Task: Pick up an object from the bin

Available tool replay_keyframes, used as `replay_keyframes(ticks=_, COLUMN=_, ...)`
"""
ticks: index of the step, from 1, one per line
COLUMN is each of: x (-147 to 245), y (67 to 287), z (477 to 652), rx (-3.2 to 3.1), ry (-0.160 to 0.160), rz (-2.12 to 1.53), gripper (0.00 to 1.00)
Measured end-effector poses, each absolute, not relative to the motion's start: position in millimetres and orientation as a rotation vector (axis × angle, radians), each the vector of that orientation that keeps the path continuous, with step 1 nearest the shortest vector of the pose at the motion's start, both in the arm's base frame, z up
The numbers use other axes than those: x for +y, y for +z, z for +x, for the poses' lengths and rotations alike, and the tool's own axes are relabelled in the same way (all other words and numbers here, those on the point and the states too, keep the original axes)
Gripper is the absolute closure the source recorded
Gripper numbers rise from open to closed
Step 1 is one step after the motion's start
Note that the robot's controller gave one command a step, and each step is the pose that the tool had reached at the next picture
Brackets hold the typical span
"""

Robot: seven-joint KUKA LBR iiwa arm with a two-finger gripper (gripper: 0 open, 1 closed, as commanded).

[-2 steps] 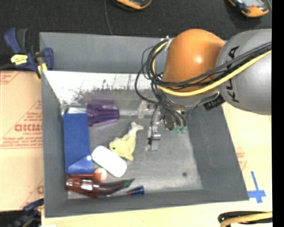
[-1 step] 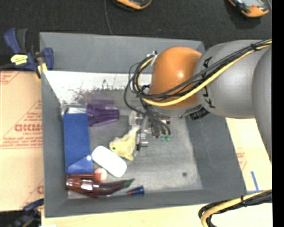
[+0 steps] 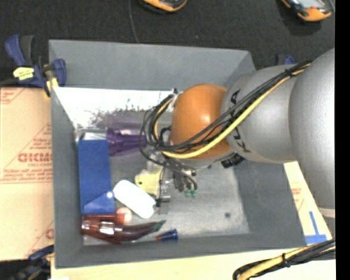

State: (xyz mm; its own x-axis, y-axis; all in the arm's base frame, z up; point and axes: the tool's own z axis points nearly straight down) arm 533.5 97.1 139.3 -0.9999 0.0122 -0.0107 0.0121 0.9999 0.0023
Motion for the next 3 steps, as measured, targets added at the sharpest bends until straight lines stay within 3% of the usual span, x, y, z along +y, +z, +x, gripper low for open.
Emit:
replay_keyframes(ticks=1, x=82.9, y=71.0, z=560.1, rx=3.13, ry=0.004, rz=0.122, gripper=1.0)
replay_keyframes(ticks=3, x=82.8, y=71.0, z=560.1, rx=3.13, ry=0.004, rz=0.125, gripper=1.0)
